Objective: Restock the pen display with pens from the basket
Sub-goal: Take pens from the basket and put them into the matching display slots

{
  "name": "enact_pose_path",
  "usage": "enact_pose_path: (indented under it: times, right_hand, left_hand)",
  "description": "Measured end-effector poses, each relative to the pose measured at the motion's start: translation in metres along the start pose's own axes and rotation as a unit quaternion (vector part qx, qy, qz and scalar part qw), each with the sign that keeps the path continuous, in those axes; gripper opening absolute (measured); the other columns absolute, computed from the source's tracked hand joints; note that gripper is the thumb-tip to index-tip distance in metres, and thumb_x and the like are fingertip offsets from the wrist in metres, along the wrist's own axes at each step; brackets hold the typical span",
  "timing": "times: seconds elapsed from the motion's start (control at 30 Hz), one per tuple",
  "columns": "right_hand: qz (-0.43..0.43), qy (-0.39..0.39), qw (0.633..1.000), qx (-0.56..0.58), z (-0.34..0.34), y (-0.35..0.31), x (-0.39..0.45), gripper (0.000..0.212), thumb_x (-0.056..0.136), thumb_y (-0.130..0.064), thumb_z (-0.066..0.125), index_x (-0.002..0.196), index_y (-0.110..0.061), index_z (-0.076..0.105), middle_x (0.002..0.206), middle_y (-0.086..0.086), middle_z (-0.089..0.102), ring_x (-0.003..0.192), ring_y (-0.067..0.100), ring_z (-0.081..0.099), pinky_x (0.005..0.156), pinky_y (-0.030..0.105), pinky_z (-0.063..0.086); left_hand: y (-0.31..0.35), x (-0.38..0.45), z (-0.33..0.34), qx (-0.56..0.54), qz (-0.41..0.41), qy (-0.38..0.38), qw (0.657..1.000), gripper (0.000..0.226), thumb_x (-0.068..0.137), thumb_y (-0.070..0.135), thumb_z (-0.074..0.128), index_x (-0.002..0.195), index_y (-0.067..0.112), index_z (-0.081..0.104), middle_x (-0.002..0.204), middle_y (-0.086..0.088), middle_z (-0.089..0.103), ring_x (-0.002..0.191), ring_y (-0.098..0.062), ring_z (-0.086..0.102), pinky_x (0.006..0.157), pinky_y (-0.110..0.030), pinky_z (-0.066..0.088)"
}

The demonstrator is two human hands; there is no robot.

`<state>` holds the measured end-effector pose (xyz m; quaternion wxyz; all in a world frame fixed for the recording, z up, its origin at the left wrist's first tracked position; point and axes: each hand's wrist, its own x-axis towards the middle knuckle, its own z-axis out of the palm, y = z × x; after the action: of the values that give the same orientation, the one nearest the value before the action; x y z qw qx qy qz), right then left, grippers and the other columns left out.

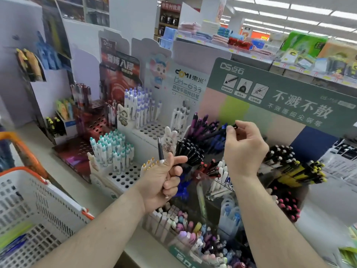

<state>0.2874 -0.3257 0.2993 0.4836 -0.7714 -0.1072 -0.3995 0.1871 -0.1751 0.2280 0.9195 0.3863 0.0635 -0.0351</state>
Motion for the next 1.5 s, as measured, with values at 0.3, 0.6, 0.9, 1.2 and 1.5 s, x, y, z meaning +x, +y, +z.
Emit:
enact_pose_path:
  times: [0.3,0.6,0.9,1.2,1.5]
  right_hand:
    - [-0.024,-0.313,0.911,-0.269,0.042,-0.012,-0.007,0.026,0.094,-0.028,0.055,0.112,-0.031,0.074,0.112,-0.005,0.072,0.099,0.025,0.066,0.072,0.030,0.048]
    - [-0.007,-0.385,0.882,-0.270,0.039,-0.028,-0.012,0.036,0.095,-0.022,0.045,0.121,-0.027,0.070,0.125,0.003,0.049,0.100,0.029,0.060,0.085,0.038,0.051]
    - [0.169,-0.481,0.859,0.038,-0.013,-0.040,-0.070,0.012,0.089,-0.045,0.063,0.095,-0.035,0.064,0.073,-0.010,0.070,0.060,0.001,0.062,0.061,0.030,0.056]
    - [0.209,-0.350,0.904,0.126,-0.049,-0.013,-0.082,0.010,0.093,-0.014,0.067,0.089,-0.020,0.074,0.063,-0.003,0.067,0.051,0.008,0.056,0.053,0.026,0.049]
    - [0.337,-0.139,0.902,0.230,-0.094,0.008,-0.063,0.010,0.094,-0.007,0.065,0.101,-0.013,0.070,0.070,0.002,0.064,0.047,0.011,0.049,0.046,0.022,0.044]
  left_hand:
    - [0.008,-0.003,-0.009,0.071,0.003,0.006,0.997,0.037,0.085,0.031,0.055,0.111,0.005,0.059,0.062,0.003,0.046,0.041,-0.005,0.027,0.039,-0.018,0.019]
    - [0.008,-0.005,-0.006,0.088,0.009,0.022,0.996,0.035,0.096,0.034,0.047,0.112,0.006,0.060,0.062,0.002,0.047,0.045,-0.008,0.030,0.041,-0.020,0.023]
    - [-0.004,-0.001,0.003,0.020,0.118,0.048,0.992,0.049,0.084,0.052,0.042,0.111,0.020,0.068,0.092,-0.010,0.063,0.087,-0.022,0.065,0.083,-0.039,0.053]
    - [-0.018,0.002,0.026,0.017,0.099,0.065,0.993,0.047,0.084,0.053,0.049,0.107,0.018,0.071,0.072,0.003,0.041,0.058,-0.009,0.040,0.056,-0.024,0.042]
    - [-0.027,-0.007,0.051,-0.103,0.030,0.007,0.994,0.026,0.085,0.030,0.055,0.085,0.010,0.071,0.059,0.002,0.049,0.045,-0.009,0.044,0.039,-0.018,0.029]
